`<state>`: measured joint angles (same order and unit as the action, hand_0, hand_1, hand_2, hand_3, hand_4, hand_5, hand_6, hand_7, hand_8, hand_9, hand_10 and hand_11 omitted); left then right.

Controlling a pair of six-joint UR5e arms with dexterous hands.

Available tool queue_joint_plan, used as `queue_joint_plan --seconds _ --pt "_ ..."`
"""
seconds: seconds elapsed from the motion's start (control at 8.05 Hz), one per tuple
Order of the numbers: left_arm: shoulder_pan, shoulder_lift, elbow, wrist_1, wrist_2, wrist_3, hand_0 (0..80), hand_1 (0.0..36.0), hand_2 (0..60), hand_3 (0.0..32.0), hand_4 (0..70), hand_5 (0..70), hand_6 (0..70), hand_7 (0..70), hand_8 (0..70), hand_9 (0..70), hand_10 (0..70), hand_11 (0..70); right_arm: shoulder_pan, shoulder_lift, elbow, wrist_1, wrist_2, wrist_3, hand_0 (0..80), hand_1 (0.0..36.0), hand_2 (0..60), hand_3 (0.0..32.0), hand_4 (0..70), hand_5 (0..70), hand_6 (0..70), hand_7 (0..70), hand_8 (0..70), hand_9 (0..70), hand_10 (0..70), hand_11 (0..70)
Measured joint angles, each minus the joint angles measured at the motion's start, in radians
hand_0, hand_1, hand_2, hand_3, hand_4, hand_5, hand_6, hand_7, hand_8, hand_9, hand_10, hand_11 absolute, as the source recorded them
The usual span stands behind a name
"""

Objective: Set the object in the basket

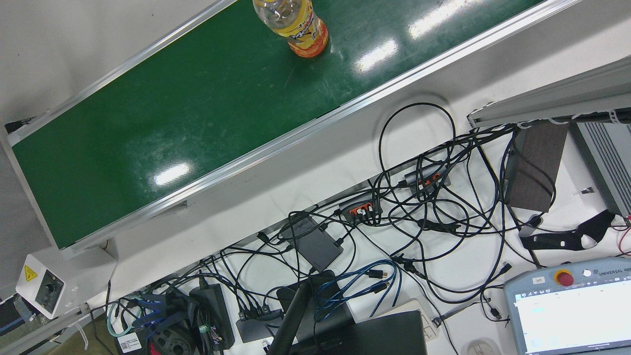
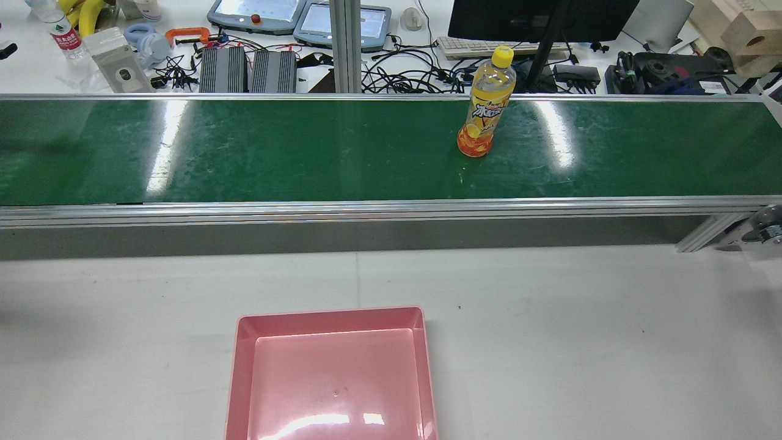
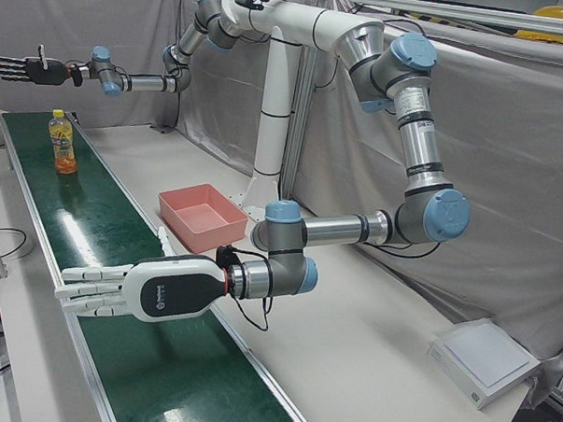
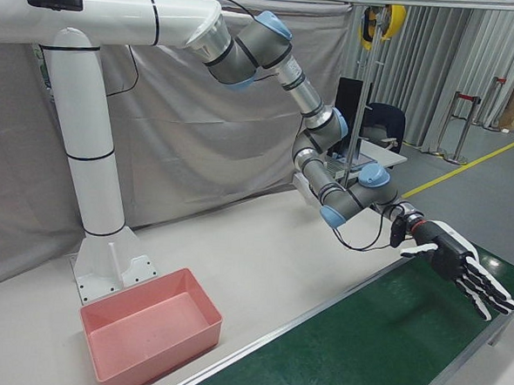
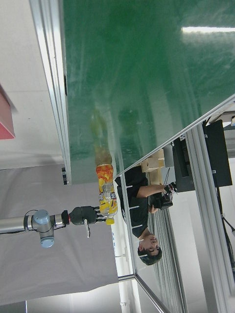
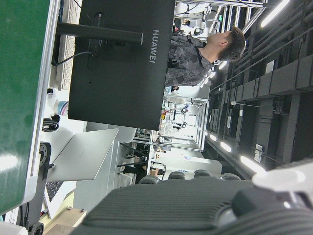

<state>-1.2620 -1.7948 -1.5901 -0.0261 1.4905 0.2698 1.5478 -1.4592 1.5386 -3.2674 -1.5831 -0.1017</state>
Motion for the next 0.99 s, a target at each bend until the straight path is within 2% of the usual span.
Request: queue_joint_plan --seconds 0.99 --pt "0.000 -0.001 0.000 -0.023 -0.001 0.012 50.8 15.1 0.0 0.0 3.7 6.0 0.0 0.0 0.0 0.0 6.4 11.3 0.000 0.000 0.000 0.000 0.000 0.000 0.0 0.0 0.0 0.0 0.0 0.0 0.0 0.0 0.0 0.0 0.0 0.0"
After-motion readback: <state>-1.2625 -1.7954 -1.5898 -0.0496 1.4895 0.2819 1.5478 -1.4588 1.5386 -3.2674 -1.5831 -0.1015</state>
